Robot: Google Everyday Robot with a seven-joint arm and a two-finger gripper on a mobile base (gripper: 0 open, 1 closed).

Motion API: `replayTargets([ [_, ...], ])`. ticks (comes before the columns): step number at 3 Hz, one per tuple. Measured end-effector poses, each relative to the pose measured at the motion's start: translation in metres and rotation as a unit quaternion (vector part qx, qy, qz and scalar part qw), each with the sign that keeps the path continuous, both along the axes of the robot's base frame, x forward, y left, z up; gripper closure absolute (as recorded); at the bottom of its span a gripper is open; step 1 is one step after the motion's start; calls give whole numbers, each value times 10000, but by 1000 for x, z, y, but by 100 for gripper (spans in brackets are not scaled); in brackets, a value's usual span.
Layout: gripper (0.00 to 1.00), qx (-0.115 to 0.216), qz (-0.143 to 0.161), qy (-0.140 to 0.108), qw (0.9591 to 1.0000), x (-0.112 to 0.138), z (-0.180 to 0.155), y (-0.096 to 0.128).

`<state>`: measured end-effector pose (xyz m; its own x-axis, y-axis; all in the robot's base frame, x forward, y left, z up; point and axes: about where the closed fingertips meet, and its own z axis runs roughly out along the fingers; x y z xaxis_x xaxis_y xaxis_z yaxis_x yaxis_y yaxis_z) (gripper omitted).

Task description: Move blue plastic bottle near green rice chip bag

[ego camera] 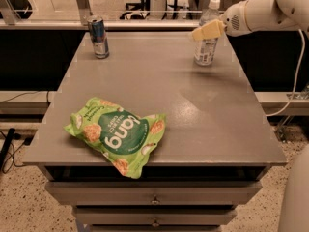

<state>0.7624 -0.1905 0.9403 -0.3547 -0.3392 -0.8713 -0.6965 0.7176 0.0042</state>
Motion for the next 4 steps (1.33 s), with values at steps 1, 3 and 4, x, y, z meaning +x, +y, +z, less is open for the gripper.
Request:
replayTargets([
  [1,48,288,-4,-155,9995,2,11,3],
  [3,95,532,370,-689,9955,-36,83,9],
  [4,100,472,585,-491,9960,-45,74,16],
])
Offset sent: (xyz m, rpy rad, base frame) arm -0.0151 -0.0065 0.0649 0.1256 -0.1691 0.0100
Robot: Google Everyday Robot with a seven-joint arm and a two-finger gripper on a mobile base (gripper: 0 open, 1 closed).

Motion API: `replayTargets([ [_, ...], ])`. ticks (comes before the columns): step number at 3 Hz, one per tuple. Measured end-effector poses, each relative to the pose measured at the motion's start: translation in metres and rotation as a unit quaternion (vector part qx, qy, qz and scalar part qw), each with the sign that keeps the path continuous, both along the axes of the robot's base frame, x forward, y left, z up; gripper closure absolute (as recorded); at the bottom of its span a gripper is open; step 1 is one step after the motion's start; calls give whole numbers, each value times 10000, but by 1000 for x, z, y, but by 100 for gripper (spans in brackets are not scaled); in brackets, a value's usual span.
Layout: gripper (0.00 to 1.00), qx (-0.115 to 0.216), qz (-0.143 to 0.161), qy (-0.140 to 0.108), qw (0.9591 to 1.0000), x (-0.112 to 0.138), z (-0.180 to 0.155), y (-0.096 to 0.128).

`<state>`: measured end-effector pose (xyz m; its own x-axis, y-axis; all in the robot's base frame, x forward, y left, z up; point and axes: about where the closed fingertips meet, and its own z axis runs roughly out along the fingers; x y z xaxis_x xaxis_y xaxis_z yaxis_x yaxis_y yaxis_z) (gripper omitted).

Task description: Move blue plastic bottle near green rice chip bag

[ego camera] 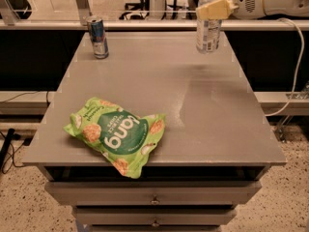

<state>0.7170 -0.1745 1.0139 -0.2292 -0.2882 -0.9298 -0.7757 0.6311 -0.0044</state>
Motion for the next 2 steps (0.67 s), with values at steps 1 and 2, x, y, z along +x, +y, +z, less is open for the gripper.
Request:
replayTargets([
  [1,100,261,201,39,9994,-23,-7,25],
  [2,100,544,548,18,9970,-51,-28,70],
])
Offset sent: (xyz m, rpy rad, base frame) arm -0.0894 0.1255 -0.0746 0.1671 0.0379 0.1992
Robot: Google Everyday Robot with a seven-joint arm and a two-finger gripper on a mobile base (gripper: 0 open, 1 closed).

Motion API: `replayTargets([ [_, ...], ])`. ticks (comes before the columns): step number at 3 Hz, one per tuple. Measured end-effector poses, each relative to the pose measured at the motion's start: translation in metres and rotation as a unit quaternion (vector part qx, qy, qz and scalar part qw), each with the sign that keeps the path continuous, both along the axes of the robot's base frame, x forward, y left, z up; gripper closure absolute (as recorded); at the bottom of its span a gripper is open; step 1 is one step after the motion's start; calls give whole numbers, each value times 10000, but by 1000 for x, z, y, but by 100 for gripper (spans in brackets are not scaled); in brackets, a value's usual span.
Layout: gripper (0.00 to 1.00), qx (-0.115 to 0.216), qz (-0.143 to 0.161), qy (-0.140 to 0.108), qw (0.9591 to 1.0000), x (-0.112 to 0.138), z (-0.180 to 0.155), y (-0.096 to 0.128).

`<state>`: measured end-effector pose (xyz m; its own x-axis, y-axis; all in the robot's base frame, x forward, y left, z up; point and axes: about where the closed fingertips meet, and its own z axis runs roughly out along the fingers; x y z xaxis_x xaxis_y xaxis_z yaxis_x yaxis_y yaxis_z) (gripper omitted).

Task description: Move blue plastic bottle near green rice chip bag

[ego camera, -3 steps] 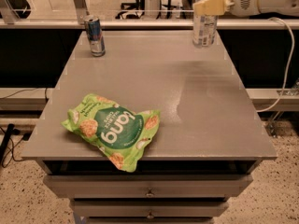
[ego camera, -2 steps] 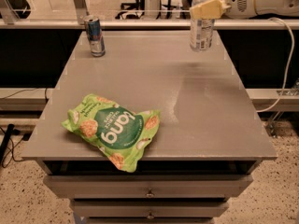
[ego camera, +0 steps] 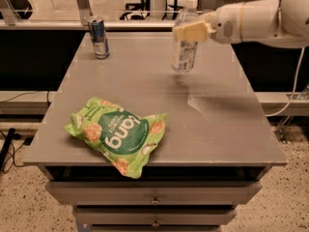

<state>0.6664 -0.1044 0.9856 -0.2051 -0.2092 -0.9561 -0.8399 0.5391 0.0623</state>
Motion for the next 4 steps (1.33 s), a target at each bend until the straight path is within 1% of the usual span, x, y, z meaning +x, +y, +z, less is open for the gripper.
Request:
replayTargets([
  [1,100,136,378,99,9991,-25,-34,47],
  [2,100,133,643,262,9975,-44,-59,74],
  [4,100,133,643,261,9975,-44,-49,74],
])
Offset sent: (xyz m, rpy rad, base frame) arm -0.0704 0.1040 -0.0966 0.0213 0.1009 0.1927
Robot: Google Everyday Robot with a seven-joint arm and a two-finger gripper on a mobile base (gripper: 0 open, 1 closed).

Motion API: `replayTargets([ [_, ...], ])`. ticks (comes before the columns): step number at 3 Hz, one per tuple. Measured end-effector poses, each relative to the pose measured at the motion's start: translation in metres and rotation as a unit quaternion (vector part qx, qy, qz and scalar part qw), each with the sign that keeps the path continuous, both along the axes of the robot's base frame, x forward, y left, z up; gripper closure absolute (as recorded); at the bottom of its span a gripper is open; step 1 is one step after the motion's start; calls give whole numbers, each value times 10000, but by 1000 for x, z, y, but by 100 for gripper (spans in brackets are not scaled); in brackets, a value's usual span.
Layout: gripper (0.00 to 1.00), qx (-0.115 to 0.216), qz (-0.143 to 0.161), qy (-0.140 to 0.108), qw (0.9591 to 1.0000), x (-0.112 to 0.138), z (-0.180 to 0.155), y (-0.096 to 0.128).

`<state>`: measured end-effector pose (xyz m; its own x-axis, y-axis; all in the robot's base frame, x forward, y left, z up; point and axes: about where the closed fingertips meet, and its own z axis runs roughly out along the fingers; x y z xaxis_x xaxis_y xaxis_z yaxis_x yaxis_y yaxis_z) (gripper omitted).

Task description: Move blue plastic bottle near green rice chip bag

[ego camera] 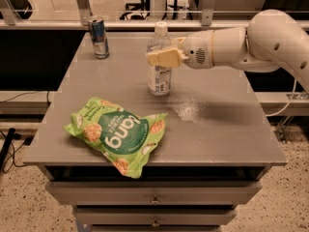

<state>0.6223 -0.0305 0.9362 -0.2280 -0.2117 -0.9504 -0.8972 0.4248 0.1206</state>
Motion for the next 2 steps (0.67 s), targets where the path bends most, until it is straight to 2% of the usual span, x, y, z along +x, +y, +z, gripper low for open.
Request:
replayTargets([
  [1,100,123,207,-173,9996,-17,20,16],
  [2,100,310,530,-463,9970,-40,53,38],
])
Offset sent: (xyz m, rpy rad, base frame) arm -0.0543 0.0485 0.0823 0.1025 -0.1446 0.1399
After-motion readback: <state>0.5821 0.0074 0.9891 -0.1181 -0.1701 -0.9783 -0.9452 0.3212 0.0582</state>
